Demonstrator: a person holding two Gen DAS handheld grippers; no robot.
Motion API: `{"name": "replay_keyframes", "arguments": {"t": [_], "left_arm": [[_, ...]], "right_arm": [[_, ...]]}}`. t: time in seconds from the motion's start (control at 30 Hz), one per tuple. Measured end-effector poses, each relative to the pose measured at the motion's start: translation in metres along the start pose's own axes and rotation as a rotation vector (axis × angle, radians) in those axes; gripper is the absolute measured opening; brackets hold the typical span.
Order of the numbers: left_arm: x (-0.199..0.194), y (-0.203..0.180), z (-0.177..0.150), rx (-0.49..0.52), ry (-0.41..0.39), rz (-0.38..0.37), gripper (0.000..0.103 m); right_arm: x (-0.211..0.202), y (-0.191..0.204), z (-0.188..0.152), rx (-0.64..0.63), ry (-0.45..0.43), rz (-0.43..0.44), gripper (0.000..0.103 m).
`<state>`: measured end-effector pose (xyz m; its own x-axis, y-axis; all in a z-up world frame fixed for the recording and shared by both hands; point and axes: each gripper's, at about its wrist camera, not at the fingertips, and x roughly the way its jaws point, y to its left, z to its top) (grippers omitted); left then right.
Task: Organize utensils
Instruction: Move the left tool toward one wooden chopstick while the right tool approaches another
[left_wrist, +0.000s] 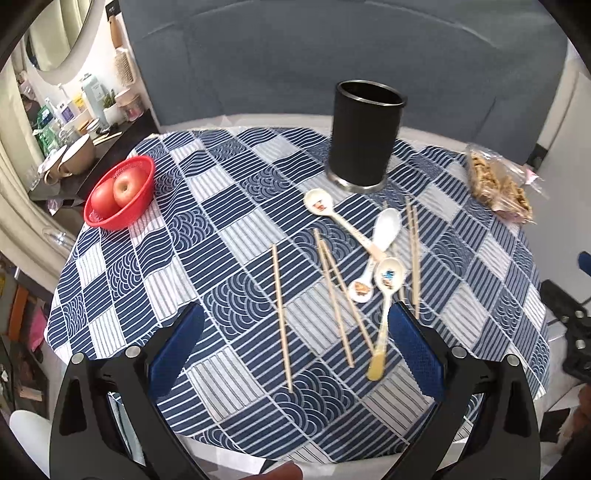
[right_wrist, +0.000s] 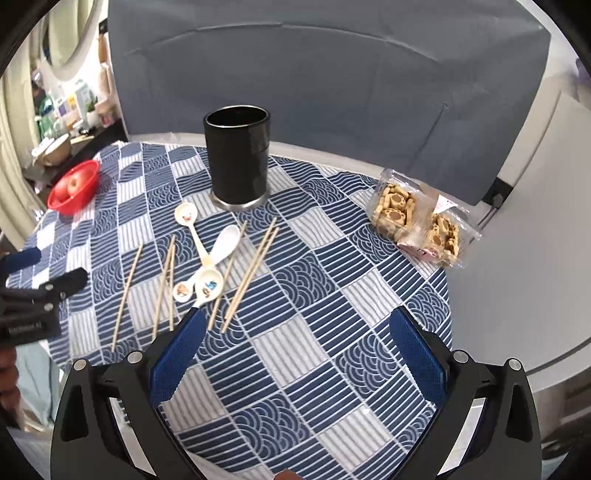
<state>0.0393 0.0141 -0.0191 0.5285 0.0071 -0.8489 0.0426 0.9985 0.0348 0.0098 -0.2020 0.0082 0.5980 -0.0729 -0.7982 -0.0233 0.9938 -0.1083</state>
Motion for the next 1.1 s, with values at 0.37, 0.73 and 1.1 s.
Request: {"name": "replay_keyframes", "arguments": {"t": [0.37, 0.73, 1.1], "left_arm": [[0.044, 0.018, 0.007, -0.021, 0.117, 0.011, 0.097], [0.102, 0.035, -0.001, -0.053, 0.265, 0.022, 0.097], [0.144, 0.044, -0.007, -0.064, 0.364, 0.033, 0.097]], "right_arm": [[0.053, -0.008, 0.015, 0.024, 0.119, -0.016, 0.095], [0.128, -0.007, 0.028, 0.075, 0.26, 0.012, 0.095], [0.198, 0.0, 0.037, 0.146, 0.373, 0.032, 0.095]]}}
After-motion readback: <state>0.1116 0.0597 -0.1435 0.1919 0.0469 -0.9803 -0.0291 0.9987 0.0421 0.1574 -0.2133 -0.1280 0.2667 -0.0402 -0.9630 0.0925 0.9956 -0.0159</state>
